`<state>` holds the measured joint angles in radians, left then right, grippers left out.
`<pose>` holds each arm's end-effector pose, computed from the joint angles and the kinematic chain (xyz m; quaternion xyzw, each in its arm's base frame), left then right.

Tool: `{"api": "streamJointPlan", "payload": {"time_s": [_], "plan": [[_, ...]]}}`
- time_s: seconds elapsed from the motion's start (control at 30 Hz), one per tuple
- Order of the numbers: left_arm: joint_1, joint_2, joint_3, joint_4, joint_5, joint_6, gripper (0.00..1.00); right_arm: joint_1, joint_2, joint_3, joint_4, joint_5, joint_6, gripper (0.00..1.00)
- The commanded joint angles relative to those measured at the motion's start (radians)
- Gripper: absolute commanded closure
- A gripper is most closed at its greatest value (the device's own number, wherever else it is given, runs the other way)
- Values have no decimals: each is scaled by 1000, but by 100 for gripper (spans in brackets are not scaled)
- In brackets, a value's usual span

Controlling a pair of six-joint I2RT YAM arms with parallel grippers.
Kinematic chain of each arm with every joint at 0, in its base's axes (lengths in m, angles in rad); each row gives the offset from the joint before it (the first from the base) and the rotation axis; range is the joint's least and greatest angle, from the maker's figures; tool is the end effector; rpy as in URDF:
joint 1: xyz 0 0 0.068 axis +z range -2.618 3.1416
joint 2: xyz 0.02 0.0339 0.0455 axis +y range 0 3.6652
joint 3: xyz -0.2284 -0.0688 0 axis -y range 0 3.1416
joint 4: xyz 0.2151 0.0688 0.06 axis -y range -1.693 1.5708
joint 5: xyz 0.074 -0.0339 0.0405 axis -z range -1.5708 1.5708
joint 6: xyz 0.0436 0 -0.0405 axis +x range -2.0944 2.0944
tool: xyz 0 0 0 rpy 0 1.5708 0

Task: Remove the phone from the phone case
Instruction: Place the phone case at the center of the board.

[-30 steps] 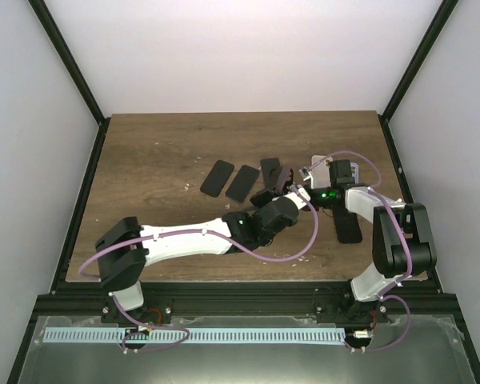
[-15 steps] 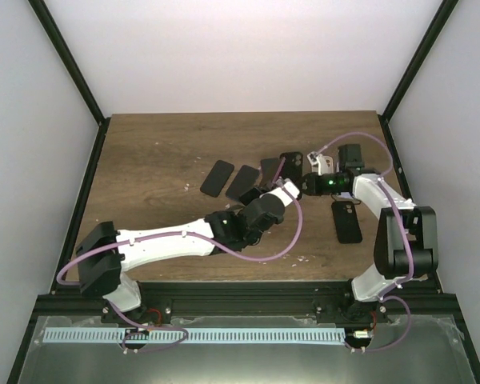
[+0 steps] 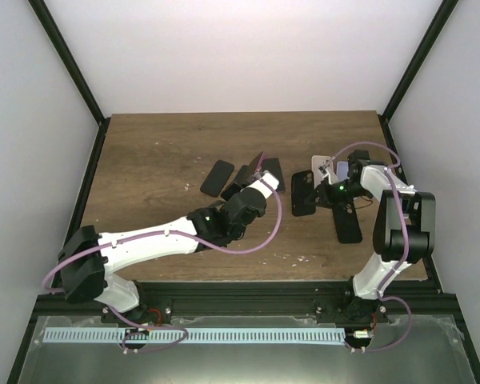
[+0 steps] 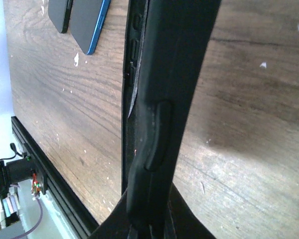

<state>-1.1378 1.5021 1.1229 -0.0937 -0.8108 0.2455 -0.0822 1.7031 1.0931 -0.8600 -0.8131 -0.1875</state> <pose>0.1625 -0.2763 0.2701 0.3415 0.7350 0.0966 0.5777 0.2730 0.0093 0.1624 -0.0682 0.9150 0.3851 0.0989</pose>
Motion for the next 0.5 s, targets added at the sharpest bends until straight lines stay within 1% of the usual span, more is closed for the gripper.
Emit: {"api": "streamJointPlan", "payload": {"time_s": [0.0,0.1,0.17,0.27,0.37,0.47], "plan": [[13,-58,-17,57,-31,-21,100,-27,17,69,-88,-15,-36,99],[16,-77,-30,55,-32,-22,100,-54,30,139,-143,-10,-91,99],[19,-86,-35,51,-36,-23,100,-54,31,193,-194,51,-149,99],[19,-96,-45,53,-40,-24,100,-54,37,221,-300,133,-268,99],[23,-99,-56,63,-40,-24,100,-54,27,177,-370,169,-359,99],[26,-99,-59,66,-41,-26,100,-54,-13,98,-380,209,-383,99]]}}
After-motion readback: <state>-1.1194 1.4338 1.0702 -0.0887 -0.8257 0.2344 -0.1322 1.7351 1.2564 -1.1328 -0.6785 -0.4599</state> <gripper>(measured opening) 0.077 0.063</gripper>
